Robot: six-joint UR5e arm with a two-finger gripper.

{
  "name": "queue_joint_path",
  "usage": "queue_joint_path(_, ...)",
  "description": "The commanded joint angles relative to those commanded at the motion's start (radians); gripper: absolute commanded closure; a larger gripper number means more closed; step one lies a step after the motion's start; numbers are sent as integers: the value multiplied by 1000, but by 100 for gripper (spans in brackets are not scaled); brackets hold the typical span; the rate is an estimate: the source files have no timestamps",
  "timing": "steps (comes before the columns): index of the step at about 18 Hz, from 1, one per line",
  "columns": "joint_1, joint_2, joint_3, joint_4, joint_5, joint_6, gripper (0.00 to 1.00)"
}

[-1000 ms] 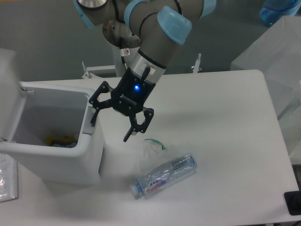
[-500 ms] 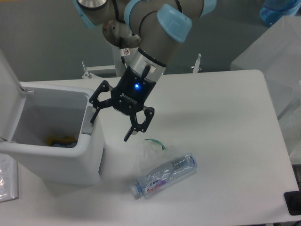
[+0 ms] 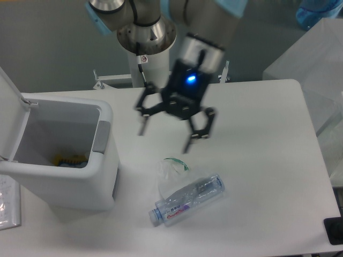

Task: Open the trash can
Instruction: 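Lift the gripper away from the opened trash can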

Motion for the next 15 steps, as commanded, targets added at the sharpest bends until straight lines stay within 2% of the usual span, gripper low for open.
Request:
queue_joint_path(2,37,-17,-14,-9,34,43,0)
queue_joint_path(5,36,-37,-20,-9,66,89,0)
queue_joint_path(7,34,-64,-17,-11,104,207,0)
queue_joint_path(8,36,-110,-15,-11,127,296,0)
queue_joint_path(9,37,-165,-9,-11,166,391,0)
queue_joint_path(11,37,-225,21,-29,341,550,0)
queue_joint_path(13,26,-241,25,-86,521,615,0)
queue_joint_path(15,-1,-238,20,-88,546,619,0)
